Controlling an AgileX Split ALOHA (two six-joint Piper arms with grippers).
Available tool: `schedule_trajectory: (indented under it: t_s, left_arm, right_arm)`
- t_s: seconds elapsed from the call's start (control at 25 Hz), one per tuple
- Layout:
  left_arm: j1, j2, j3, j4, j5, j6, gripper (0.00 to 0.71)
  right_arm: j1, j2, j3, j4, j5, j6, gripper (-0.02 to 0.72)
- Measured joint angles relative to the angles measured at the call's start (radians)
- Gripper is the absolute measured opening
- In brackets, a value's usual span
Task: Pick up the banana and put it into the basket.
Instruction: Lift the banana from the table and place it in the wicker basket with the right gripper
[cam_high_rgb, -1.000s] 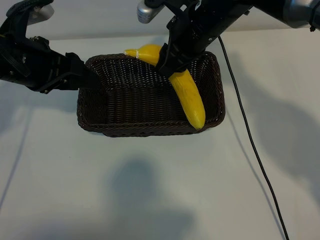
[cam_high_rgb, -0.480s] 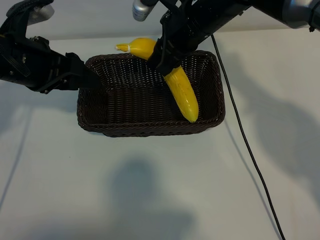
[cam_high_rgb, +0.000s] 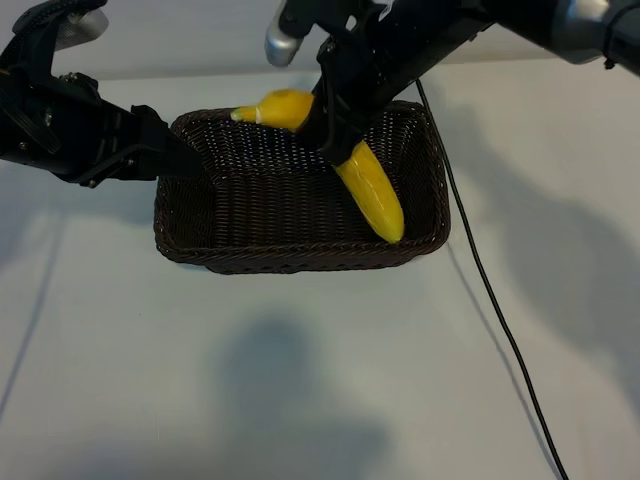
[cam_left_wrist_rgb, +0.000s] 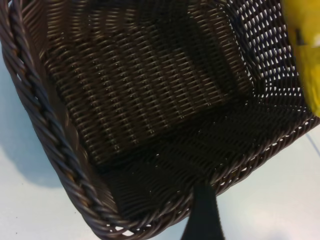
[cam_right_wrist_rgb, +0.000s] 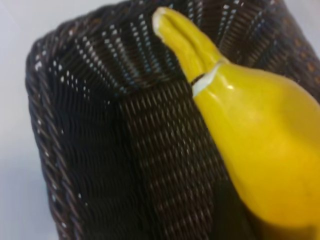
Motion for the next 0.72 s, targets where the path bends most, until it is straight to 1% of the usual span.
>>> schedule_trajectory:
  t_s: [0.2, 0.28, 0.52, 0.72]
  left_arm:
    - [0.000, 0.000, 0.000, 0.000, 0.000, -0.003, 0.585]
    - [0.000, 0.000, 0.000, 0.000, 0.000, -0.003, 0.585]
    - [0.000, 0.000, 0.000, 0.000, 0.000, -0.003, 0.585]
    - [0.000, 0.000, 0.000, 0.000, 0.000, -0.003, 0.585]
  right_arm:
    - [0.000, 0.006, 0.000, 0.019, 0.002, -0.075, 0.432]
    - [0.000, 0.006, 0.000, 0.020, 0.002, -0.118, 0.432]
    - [0.000, 0.006, 0.000, 0.021, 0.001, -0.213, 0.432]
    - [0.000, 0.006, 0.000, 0.045, 0.001, -0.245, 0.432]
